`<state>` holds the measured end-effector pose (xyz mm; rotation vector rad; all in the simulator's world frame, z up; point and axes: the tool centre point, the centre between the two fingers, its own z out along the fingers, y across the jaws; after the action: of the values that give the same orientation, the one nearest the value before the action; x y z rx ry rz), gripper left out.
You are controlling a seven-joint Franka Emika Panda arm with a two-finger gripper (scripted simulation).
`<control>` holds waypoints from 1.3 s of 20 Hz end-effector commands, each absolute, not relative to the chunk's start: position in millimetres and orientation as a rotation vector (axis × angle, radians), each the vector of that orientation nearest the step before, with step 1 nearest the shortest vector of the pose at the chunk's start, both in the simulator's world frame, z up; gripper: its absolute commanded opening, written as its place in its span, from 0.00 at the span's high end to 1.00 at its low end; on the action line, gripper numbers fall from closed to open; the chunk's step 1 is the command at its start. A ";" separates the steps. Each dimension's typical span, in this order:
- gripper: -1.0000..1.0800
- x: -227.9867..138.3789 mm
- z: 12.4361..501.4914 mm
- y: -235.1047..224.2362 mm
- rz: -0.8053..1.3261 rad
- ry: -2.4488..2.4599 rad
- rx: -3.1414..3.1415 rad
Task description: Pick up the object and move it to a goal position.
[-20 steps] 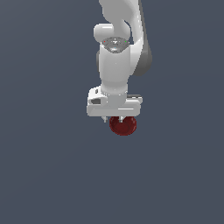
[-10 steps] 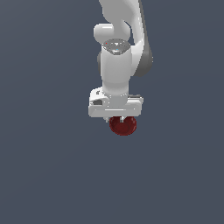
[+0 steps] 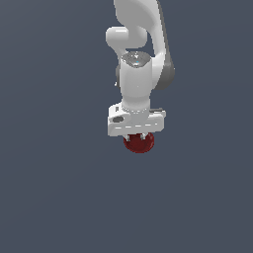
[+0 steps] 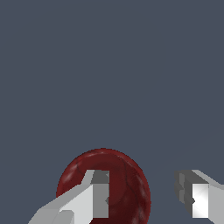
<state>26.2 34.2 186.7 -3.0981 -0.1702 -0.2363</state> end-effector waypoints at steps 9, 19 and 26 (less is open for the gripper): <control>0.38 14.6 149.8 78.4 -0.383 -0.386 -3.018; 0.38 -8.2 116.2 111.3 -0.542 -0.585 -2.963; 0.38 -29.8 96.5 124.5 -0.649 -0.718 -2.949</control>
<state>-24.7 121.7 100.4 -2.9522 -0.6873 -0.6251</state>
